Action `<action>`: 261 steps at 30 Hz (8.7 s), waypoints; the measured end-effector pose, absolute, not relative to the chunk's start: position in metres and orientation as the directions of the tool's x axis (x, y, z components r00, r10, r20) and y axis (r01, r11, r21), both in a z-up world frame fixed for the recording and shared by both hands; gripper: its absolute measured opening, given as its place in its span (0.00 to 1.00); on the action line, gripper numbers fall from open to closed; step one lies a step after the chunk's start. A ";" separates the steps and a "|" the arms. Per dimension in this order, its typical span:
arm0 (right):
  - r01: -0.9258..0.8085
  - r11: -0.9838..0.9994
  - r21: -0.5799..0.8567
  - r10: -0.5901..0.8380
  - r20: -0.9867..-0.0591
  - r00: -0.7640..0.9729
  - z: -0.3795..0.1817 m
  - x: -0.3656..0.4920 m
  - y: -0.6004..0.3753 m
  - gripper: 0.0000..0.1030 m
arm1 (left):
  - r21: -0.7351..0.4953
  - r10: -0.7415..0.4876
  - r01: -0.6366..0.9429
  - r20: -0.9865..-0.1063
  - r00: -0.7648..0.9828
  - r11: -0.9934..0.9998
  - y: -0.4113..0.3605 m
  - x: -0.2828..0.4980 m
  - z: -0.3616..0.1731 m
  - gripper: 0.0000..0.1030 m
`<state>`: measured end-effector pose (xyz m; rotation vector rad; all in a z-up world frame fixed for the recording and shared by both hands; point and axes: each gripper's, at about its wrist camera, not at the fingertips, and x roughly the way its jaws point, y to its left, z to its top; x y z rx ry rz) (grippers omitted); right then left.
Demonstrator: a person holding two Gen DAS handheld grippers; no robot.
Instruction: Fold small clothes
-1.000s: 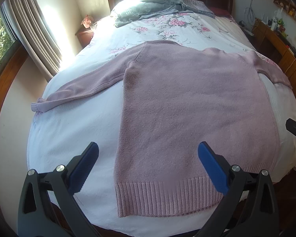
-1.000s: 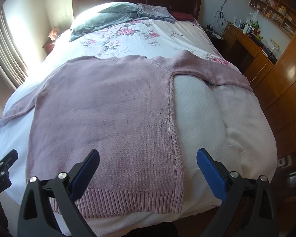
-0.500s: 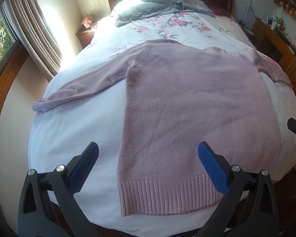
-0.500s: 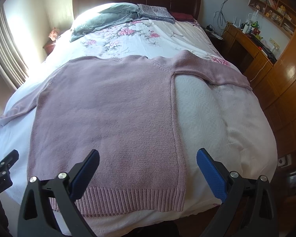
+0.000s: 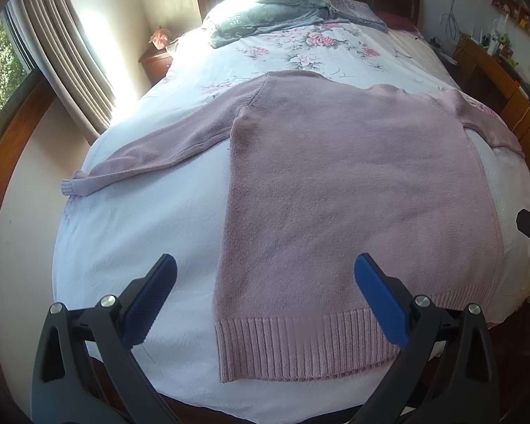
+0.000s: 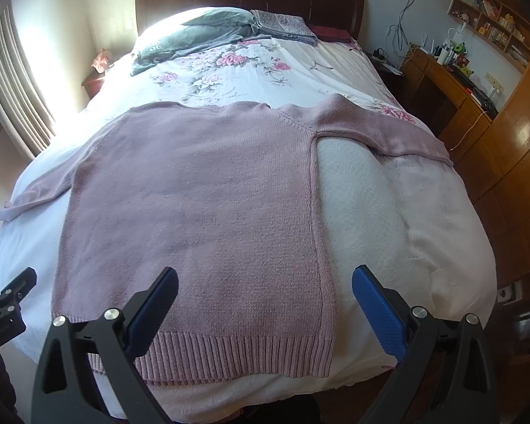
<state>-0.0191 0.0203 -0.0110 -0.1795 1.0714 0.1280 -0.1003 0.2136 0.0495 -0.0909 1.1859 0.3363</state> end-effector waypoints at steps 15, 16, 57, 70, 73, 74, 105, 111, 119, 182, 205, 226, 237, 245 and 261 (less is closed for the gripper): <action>-0.235 0.971 -0.048 0.073 -0.873 0.481 -0.015 -0.007 -0.009 0.96 | 0.056 0.182 -0.311 -0.902 0.391 0.949 0.189 -0.100 0.047 0.97; -0.239 0.970 -0.041 0.082 -0.871 0.485 -0.015 -0.001 -0.017 0.96 | 0.050 0.176 -0.308 -0.901 0.396 0.950 0.185 -0.096 0.045 0.97; 0.042 0.980 0.193 0.190 -0.979 0.068 -0.180 0.428 -0.438 0.67 | 0.020 0.138 -0.308 -0.919 0.369 0.951 -0.042 0.287 -0.023 0.97; 0.005 0.990 0.141 0.138 -0.974 0.179 -0.126 0.398 -0.446 0.17 | 0.026 0.156 -0.347 -0.923 0.352 0.937 -0.011 0.278 -0.028 0.97; 0.068 0.985 0.159 0.151 -0.982 0.111 -0.152 0.392 -0.456 0.16 | 0.027 0.161 -0.371 -0.927 0.338 0.928 0.004 0.273 -0.032 0.97; 0.077 0.984 0.163 0.154 -0.982 0.112 -0.158 0.392 -0.456 0.16 | 0.026 0.162 -0.380 -0.929 0.333 0.925 0.010 0.271 -0.034 0.97; -0.450 0.875 0.178 0.274 -0.949 0.158 -0.130 0.333 -0.114 0.29 | -0.016 0.140 -0.436 -0.935 0.325 0.900 0.104 0.222 -0.033 0.97; -0.494 0.764 0.415 0.527 -0.843 0.108 -0.093 0.300 -0.147 0.40 | -0.063 0.063 -0.348 -0.939 0.339 0.936 0.055 0.245 -0.034 0.97; -0.350 0.897 0.270 0.360 -0.905 0.226 -0.105 0.279 -0.249 0.43 | -0.154 -0.093 -0.233 -0.963 0.253 0.960 -0.027 0.286 -0.066 0.97; -0.254 0.855 0.451 0.473 -0.881 0.028 -0.154 0.300 -0.071 0.23 | -0.033 0.268 -0.740 -0.921 0.284 0.671 0.348 0.167 -0.051 0.00; -0.240 0.892 0.382 0.412 -0.907 0.090 -0.151 0.295 -0.049 0.38 | -0.166 0.009 -0.539 -0.952 0.306 0.825 0.286 0.189 -0.110 0.16; -0.503 0.779 0.374 0.441 -0.897 0.016 -0.112 0.207 0.087 0.53 | -0.009 0.308 -0.916 -0.941 0.144 0.400 0.503 -0.037 -0.070 0.39; -0.512 0.797 0.320 0.372 -0.928 0.001 -0.142 0.193 0.115 0.55 | -0.248 0.309 -0.953 -0.905 0.293 0.175 0.617 -0.092 -0.089 0.38; -0.509 0.809 0.293 0.350 -0.937 0.017 -0.146 0.191 0.121 0.61 | -0.456 0.287 -0.886 -0.840 0.461 0.090 0.628 -0.117 -0.080 0.41; -0.494 0.814 0.306 0.363 -0.932 0.020 -0.151 0.191 0.121 0.68 | -0.427 0.268 -0.904 -0.867 0.420 0.035 0.660 -0.108 -0.093 0.43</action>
